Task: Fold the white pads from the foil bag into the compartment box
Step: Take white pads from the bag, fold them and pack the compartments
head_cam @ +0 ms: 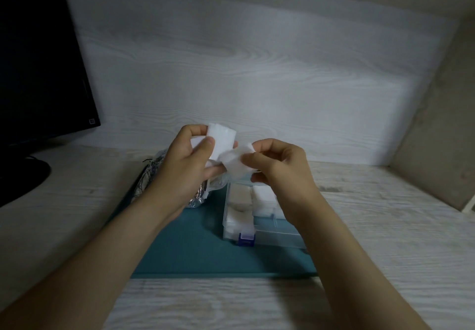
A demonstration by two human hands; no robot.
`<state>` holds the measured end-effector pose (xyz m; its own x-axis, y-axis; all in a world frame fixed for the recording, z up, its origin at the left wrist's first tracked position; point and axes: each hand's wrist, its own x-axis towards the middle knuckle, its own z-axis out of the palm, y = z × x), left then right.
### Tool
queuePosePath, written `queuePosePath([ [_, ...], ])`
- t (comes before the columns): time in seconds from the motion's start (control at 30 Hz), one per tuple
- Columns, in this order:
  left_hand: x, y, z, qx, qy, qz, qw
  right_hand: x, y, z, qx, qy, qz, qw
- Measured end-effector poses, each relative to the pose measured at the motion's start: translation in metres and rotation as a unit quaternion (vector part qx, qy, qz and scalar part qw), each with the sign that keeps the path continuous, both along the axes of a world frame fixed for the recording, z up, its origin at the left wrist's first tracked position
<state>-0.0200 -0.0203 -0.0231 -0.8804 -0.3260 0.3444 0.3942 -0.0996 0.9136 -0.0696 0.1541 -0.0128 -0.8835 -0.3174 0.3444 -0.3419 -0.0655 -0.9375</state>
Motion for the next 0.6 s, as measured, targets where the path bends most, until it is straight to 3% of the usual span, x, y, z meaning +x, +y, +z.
queuePosePath([
  [0.17,0.002,-0.002,0.0,-0.052,-0.011,-0.031,0.998,0.005,-0.002,0.001,0.013,0.036,0.043,0.998],
  [0.33,0.001,0.0,-0.002,-0.06,-0.044,-0.07,0.995,0.003,-0.007,-0.004,-0.005,0.117,0.003,0.993],
  [0.6,0.002,0.002,-0.002,-0.029,-0.047,-0.099,0.994,0.0,-0.009,-0.007,0.035,0.141,-0.085,0.986],
])
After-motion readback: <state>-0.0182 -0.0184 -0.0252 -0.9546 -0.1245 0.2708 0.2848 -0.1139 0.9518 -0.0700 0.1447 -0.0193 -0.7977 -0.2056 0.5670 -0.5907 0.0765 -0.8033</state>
